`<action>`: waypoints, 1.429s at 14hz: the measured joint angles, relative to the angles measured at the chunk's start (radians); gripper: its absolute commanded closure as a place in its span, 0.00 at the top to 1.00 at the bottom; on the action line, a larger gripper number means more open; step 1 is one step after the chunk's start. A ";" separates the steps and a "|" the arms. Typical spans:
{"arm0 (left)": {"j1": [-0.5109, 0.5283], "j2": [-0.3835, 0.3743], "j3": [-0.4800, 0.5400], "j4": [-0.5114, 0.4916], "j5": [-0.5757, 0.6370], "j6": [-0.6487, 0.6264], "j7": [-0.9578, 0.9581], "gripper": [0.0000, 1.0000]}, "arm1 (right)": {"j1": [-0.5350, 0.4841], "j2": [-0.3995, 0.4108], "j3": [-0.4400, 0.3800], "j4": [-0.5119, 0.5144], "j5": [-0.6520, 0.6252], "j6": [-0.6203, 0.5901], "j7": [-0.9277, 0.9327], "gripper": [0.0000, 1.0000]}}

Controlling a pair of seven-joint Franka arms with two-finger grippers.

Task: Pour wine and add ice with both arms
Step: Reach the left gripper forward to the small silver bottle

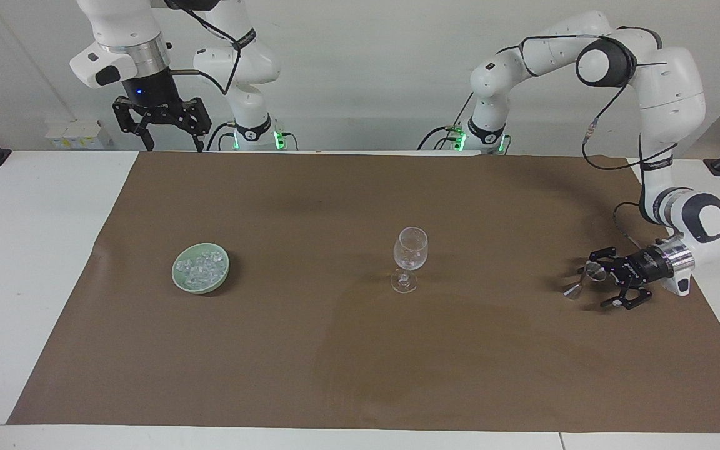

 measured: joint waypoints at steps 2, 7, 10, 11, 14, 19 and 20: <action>0.000 0.003 -0.001 0.001 -0.002 0.000 0.000 1.00 | 0.000 0.000 0.000 0.000 0.000 0.000 0.000 1.00; 0.003 0.006 -0.002 0.001 -0.012 -0.003 0.000 1.00 | 0.000 0.000 0.000 0.000 0.000 0.000 0.000 1.00; 0.003 0.006 -0.005 0.001 -0.012 -0.006 0.004 1.00 | 0.000 0.000 0.000 0.000 0.000 0.000 0.000 1.00; 0.003 0.006 -0.005 0.001 -0.012 -0.008 0.009 1.00 | 0.000 0.000 0.000 0.000 0.000 0.000 0.000 1.00; 0.003 0.006 -0.005 0.001 -0.012 -0.024 0.025 1.00 | 0.000 0.000 0.000 0.000 0.000 0.000 0.000 1.00; 0.003 0.007 -0.007 0.001 -0.012 -0.039 0.032 1.00 | 0.000 0.000 0.000 0.000 0.000 0.000 0.000 1.00; 0.003 0.007 -0.007 0.001 -0.012 -0.039 0.032 1.00 | 0.000 0.000 0.000 0.000 0.000 0.000 0.000 1.00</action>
